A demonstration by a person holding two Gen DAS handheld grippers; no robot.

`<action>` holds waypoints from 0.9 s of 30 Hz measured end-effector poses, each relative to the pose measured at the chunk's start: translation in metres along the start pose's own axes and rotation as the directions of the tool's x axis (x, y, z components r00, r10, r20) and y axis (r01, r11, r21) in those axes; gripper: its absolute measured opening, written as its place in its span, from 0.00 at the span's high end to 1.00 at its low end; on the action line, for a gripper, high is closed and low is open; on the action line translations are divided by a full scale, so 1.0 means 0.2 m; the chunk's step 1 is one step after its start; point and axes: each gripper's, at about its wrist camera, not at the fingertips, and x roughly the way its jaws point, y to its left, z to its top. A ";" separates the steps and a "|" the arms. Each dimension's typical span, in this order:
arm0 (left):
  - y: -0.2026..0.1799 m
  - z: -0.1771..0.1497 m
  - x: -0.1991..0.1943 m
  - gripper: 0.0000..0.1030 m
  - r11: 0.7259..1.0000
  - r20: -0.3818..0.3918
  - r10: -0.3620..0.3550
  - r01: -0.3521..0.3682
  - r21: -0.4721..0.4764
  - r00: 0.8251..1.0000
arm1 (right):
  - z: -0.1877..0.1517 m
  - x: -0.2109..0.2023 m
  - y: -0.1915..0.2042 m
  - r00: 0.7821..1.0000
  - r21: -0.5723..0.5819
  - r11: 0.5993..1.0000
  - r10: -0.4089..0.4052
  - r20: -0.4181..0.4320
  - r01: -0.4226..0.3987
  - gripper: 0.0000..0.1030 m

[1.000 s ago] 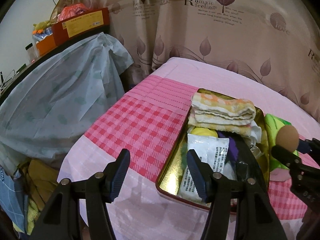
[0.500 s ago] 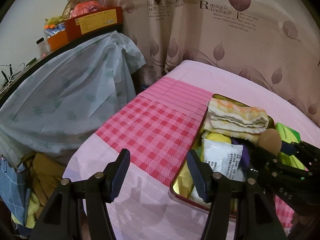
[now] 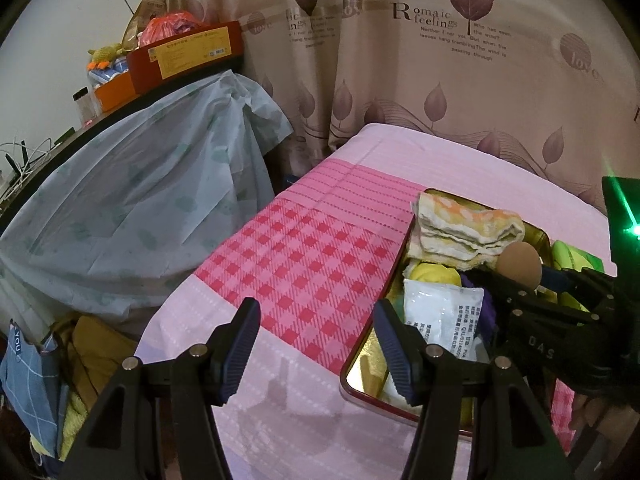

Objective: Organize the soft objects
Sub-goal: 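Carry the sponge into the gold tin and open the right gripper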

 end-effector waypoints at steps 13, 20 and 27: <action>-0.02 0.01 -0.04 0.42 1.000 0.027 -0.025 0.025 0.015 0.999 | -0.01 -0.13 0.05 0.997 -0.038 0.998 -0.044 0.066 0.046 0.19; -0.04 0.01 -0.06 0.42 0.999 0.042 -0.047 0.046 0.026 0.998 | -0.07 -0.29 0.02 0.993 -0.010 0.998 -0.067 0.102 0.068 0.09; -0.07 -0.01 -0.07 0.42 0.996 0.043 -0.074 0.072 0.053 0.996 | -0.22 -0.46 0.00 0.987 0.045 0.994 -0.107 0.119 0.102 0.02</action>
